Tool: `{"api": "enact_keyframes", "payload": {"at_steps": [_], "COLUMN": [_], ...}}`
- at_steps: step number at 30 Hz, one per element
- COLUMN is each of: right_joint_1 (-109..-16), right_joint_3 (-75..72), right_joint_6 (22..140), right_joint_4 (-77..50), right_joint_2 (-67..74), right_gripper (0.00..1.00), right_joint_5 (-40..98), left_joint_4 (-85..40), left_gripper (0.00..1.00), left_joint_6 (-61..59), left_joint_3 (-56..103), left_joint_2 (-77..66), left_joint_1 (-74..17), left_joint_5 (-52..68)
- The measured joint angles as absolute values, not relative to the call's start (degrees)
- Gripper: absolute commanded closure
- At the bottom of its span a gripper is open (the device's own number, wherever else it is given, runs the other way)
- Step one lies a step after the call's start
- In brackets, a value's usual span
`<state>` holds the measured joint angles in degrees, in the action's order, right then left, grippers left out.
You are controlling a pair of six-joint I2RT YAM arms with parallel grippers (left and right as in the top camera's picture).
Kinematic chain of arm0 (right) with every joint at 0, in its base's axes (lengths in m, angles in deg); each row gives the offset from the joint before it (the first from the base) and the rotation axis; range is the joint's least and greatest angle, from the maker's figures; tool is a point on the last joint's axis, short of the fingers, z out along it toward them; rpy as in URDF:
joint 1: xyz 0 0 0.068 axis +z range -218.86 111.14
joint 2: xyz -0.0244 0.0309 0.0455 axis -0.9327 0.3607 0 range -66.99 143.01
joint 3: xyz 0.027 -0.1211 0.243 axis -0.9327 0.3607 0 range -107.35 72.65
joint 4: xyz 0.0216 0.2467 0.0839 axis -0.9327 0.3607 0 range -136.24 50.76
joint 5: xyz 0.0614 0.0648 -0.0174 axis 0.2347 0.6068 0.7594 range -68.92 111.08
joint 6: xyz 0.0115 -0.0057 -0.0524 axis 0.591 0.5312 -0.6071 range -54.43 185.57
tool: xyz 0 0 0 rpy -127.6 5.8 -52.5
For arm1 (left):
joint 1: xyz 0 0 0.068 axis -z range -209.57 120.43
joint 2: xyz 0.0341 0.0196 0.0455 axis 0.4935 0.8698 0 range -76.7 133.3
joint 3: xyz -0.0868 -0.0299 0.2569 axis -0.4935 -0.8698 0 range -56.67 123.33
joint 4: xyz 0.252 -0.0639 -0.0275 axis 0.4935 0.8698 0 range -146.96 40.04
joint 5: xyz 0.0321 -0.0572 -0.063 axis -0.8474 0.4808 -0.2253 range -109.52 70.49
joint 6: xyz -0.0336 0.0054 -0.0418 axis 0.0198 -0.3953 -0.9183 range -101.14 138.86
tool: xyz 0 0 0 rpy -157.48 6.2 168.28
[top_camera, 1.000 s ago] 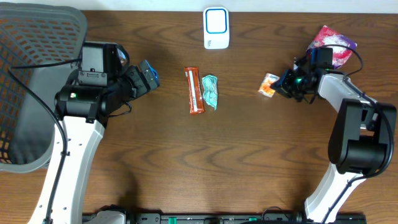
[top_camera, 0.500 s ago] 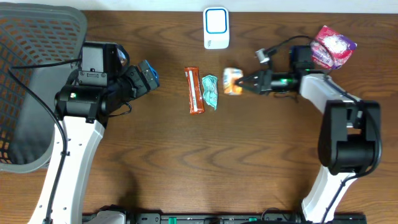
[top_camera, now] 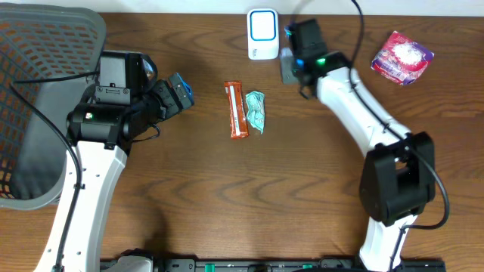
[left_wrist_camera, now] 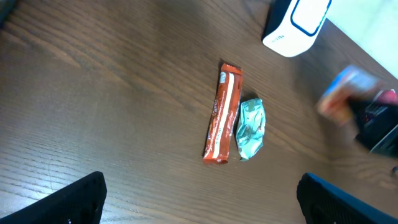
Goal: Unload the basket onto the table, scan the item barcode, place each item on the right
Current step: 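Hold the orange pack up to the white scanner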
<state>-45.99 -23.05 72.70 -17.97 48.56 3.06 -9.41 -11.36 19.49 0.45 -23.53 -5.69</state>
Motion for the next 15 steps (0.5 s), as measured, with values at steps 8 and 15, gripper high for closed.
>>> {"api": "enact_keyframes", "payload": {"at_steps": [8,15], "right_joint_1": [-40.2,-40.2], "right_joint_3": [-23.7,-23.6], "right_joint_6": [58.3,58.0], "right_joint_4": [-45.1,-53.8], "right_joint_2": [50.9,53.7], "right_gripper": [0.99,0.97], "right_joint_5": [-11.4,-5.9], "left_joint_4": [-9.4,-9.4], "left_gripper": [0.02,0.02], "left_joint_6": [-11.4,-11.4], "left_joint_3": [19.5,19.5], "left_joint_2": [0.4,0.4], "left_joint_1": [-23.5,-23.5], "left_joint_5": [-5.7,-5.7]}}
